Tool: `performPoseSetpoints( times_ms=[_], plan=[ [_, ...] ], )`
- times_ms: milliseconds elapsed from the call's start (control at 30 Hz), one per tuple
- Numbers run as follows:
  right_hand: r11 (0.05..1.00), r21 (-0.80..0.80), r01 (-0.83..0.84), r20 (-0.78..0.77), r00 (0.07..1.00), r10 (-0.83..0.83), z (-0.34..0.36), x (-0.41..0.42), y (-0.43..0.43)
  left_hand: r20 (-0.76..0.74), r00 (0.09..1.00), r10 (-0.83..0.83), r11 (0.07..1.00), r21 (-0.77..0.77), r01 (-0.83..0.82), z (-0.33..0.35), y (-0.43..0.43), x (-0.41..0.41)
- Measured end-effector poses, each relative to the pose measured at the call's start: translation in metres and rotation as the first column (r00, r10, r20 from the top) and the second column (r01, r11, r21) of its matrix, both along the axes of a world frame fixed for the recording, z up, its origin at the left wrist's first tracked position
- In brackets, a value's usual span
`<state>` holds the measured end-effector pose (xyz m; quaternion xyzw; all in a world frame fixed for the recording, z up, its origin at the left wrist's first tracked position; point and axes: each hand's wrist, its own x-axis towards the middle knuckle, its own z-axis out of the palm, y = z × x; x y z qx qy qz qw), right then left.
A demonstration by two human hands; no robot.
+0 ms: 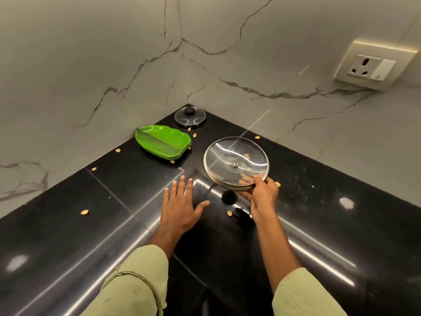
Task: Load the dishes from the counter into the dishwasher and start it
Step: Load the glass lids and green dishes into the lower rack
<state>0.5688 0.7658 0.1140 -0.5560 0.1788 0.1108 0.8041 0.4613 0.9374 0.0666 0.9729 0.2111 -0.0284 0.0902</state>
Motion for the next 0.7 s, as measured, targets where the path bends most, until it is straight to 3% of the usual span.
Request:
performPoseSetpoints(
  times_ms=[367,700],
  plan=[
    [1.0,-0.003,0.028,-0.015,0.999,-0.028,-0.016,-0.077,-0.044,-0.006,0.982,-0.189,0.962,0.198,0.186,0.024,-0.006,-0.07],
    [0.997,-0.022,0.079,0.01,0.997,-0.078,-0.004,-0.189,-0.078,0.039,0.966,-0.255,0.95,0.197,0.243,0.026,-0.03,-0.154]
  ],
)
